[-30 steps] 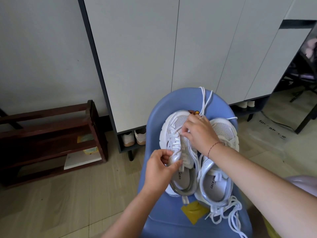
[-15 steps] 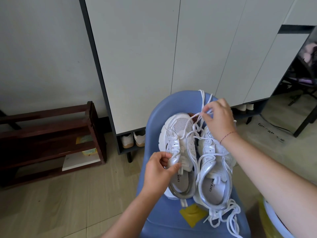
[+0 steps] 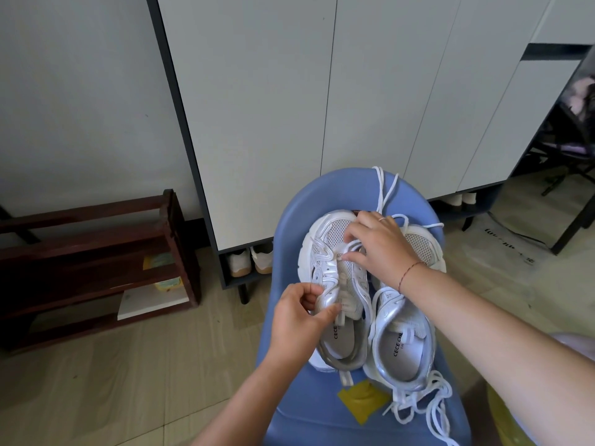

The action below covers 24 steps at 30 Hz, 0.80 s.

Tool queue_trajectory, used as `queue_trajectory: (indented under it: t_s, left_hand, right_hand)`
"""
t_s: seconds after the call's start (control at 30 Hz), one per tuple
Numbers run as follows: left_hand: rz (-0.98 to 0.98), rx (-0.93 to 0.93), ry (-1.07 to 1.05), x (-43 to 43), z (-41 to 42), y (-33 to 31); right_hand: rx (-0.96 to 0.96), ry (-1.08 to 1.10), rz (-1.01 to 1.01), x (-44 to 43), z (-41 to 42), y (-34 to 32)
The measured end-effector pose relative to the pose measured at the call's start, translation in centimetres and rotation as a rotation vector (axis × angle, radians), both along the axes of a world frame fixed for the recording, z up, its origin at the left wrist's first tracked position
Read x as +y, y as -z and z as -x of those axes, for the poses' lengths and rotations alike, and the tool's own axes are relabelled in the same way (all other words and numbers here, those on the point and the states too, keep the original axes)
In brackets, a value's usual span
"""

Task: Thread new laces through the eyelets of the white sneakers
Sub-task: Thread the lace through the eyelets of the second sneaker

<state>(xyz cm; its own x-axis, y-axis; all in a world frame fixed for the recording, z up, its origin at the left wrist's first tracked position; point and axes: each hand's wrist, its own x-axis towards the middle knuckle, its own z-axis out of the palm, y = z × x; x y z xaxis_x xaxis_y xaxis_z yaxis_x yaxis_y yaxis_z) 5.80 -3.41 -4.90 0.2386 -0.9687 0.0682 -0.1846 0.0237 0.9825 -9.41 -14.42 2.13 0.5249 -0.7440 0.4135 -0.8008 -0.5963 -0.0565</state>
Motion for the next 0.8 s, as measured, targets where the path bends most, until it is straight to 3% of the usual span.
queue_trajectory:
  t_s: [0.17, 0.4, 0.63, 0.73, 0.8]
  left_hand:
    - [-0.005, 0.002, -0.004, -0.1, 0.0, 0.1]
    - [-0.011, -0.004, 0.000, 0.0, 0.0, 0.2]
    - [-0.006, 0.003, 0.013, 0.2, -0.4, -0.2]
    - [-0.014, 0.007, 0.004, 0.2, -0.4, 0.0]
    - [-0.022, 0.009, 0.001, 0.2, -0.3, -0.1]
  right_hand:
    - [-0.054, -0.017, 0.040, 0.3, -0.4, 0.1]
    - [-0.214, 0.152, 0.084, -0.3, -0.1, -0.5]
    - [-0.501, 0.466, 0.134, -1.3, 0.6, -0.1]
    - [-0.744, 0.716, 0.132, -2.8, 3.1, -2.0]
    - [-0.757, 0.671, 0.077, -3.1, 4.4, -3.4]
